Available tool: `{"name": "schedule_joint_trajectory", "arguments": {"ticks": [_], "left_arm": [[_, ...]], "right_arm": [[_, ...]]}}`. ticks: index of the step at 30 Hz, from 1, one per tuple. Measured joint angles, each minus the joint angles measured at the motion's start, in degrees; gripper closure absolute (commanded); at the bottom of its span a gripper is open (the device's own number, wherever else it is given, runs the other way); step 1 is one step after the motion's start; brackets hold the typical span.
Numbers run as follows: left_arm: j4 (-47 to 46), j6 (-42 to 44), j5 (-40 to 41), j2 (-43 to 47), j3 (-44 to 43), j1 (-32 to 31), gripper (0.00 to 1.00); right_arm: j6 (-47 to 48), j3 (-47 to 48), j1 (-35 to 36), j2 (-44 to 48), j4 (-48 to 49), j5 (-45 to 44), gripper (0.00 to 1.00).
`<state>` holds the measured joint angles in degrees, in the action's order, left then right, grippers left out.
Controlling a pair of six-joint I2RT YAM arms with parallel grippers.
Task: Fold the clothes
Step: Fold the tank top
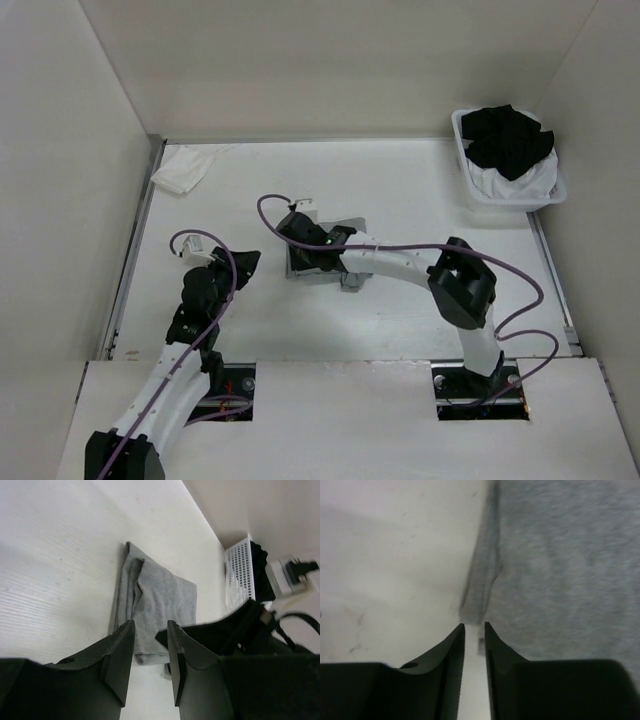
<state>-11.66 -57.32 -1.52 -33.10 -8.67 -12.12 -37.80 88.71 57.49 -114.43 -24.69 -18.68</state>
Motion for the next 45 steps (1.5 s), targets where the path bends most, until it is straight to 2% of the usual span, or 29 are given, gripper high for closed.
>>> {"name": "schedule_joint_trajectory", "arguments": {"ticks": [2, 5, 8, 11, 14, 18, 22, 26, 28, 33, 37, 45], "left_arm": [[0.2, -0.1, -1.2, -0.5, 0.2, 2.3, 0.69], [-0.1, -0.1, -2.4, -2.5, 0.2, 4.3, 0.69], [-0.2, 0.0, -3.1, -5.0, 0.2, 4.5, 0.68], [-0.6, 1.0, -3.2, -7.5, 0.2, 3.7, 0.68], [-0.8, 2.3, -3.0, -10.4, -0.1, 2.5, 0.66], [-1.0, 4.0, -1.9, -14.2, -0.7, 0.9, 0.66], [-1.0, 5.8, -0.3, -17.8, -2.9, -0.8, 0.66], [-0.6, 8.1, 1.9, -20.5, -5.9, -2.3, 0.64], [0.3, 9.2, 3.1, -21.4, -7.5, -2.6, 0.63], [3.8, 11.1, 5.6, -21.6, -8.9, -1.3, 0.6], [6.2, 11.9, 6.6, -21.6, -8.9, -0.3, 0.6], [6.8, 13.2, 6.9, -21.6, -9.0, -0.8, 0.61]], "right_arm": [[-0.7, -0.8, 1.3, 1.2, 0.1, 1.5, 0.62], [-1.0, -6.0, 1.8, 7.6, 2.4, 3.3, 0.59], [-1.0, -15.6, 0.0, 19.9, 6.0, 4.3, 0.68], [-0.9, -26.8, -5.2, 34.6, 11.9, 4.9, 0.93], [-1.4, -40.6, -14.3, 48.6, 19.5, 5.5, 0.99], [-2.5, -56.8, -26.4, 58.7, 27.8, 8.9, 0.99], [-4.1, -68.4, -34.5, 60.9, 33.6, 13.9, 0.92], [-5.7, -75.3, -37.3, 61.7, 40.0, 16.7, 0.68], [-6.4, -77.6, -37.8, 62.1, 43.5, 17.2, 0.61], [-7.5, -80.5, -39.3, 61.8, 49.5, 17.4, 0.55], [-8.0, -80.4, -40.2, 59.3, 52.6, 17.6, 0.55], [-8.6, -80.4, -41.0, 56.0, 53.6, 18.3, 0.53]]}}
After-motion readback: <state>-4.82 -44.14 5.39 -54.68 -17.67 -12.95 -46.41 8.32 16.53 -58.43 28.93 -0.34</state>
